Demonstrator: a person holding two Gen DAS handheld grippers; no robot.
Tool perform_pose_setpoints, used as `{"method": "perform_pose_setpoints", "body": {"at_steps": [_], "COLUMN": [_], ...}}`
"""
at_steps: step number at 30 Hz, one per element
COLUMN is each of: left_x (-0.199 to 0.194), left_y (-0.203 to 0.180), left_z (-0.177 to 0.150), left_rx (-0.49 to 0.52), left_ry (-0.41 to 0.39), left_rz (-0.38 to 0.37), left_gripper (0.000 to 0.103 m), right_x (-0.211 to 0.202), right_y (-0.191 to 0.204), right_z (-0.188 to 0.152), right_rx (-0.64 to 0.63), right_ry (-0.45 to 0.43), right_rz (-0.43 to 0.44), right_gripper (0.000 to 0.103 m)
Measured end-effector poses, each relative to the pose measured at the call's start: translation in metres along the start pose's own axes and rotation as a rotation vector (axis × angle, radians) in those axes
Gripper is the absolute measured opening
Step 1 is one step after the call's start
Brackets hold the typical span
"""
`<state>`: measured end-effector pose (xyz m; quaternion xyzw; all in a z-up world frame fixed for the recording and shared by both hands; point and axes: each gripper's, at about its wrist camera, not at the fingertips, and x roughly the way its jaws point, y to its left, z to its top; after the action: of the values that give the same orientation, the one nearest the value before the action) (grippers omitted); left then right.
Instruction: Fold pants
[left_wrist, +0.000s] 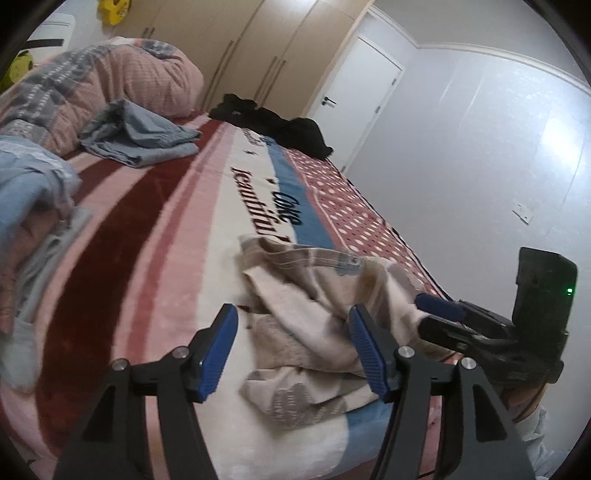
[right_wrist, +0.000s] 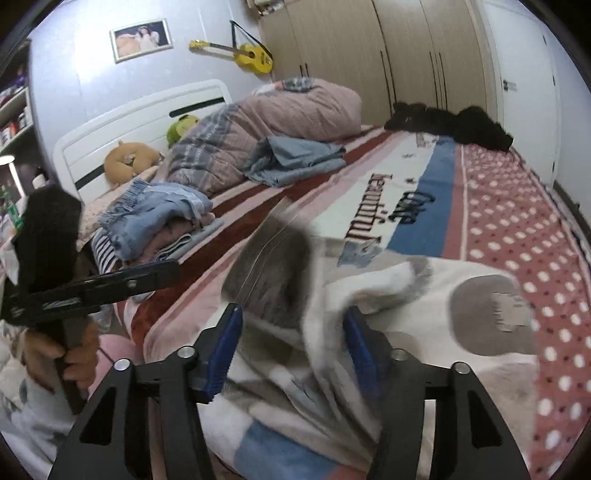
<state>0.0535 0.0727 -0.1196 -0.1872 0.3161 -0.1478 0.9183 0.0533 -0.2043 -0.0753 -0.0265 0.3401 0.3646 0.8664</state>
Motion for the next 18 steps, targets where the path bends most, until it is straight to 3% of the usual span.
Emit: {"method": "perform_pose_setpoints", "body": {"at_steps": [2, 7, 16, 17, 18], "left_x": [0.007, 0.016, 0.02, 0.018, 0.016], "left_y": [-0.003, -0.015, -0.012, -0.01, -0.007], "left_z": [0.0, 0.001, -0.003, -0.003, -0.002], "left_rx": [-0.013, -0.016, -0.029, -0.032, -0.036], "left_ry": [0.015, 0.033, 0.051, 0.049, 0.044], "left_rz": [-0.023, -0.036, 0.036, 0.04, 0.044], "left_gripper": [0.059, 0.059, 0.059, 0.059, 0.059], "right_x": [-0.015, -0.025, 0.024, 0.032, 0.038], "right_y": [-0.005, -0.021, -0.034, -0.033, -0.032], "right_z": [-0.001, -0.01, -0.004, -0.002, 0.001], "right_rx": [0.002, 0.013, 0.095, 0.096, 0.094], "right_ry": [-0.023, -0.027, 0.007, 0.012, 0.02], "right_rz": [0.005, -0.074, 0.017, 0.009, -0.009], "right_gripper": [0.066, 0.066, 0.065, 0.064, 0.057]}}
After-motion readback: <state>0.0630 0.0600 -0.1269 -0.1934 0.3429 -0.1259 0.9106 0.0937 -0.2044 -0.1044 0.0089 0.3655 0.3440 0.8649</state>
